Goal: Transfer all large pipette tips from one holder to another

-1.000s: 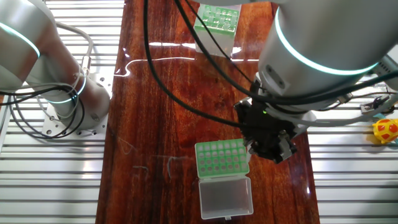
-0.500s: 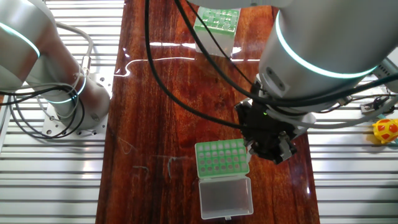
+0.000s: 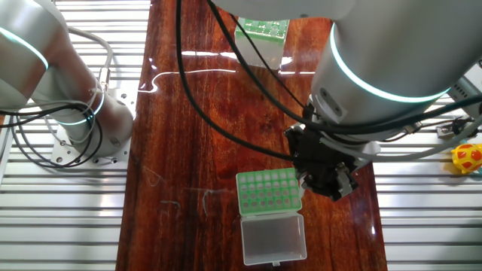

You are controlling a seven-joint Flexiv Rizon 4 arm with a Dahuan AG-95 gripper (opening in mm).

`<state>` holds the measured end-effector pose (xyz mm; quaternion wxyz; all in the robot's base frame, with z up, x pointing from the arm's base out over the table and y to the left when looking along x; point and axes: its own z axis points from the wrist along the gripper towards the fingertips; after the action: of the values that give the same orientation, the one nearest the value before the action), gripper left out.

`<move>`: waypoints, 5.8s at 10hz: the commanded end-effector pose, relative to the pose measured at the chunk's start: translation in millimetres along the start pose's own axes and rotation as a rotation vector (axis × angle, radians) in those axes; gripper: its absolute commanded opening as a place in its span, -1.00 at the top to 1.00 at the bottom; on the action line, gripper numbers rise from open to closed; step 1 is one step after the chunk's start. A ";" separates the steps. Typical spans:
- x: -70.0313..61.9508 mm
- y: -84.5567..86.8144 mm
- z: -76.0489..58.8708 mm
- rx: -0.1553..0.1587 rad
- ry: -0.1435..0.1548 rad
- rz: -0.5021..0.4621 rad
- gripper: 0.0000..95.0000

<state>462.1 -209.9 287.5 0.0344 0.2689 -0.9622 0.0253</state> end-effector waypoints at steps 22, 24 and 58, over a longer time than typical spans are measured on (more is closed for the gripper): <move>8.9 0.9 3.4 -0.008 -0.007 -0.011 1.00; 9.2 1.1 4.5 -0.009 -0.008 -0.011 1.00; -72.8 71.6 21.0 -0.036 -0.041 0.145 0.60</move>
<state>477.1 -152.7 270.5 0.0273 0.2390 -0.9706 0.0054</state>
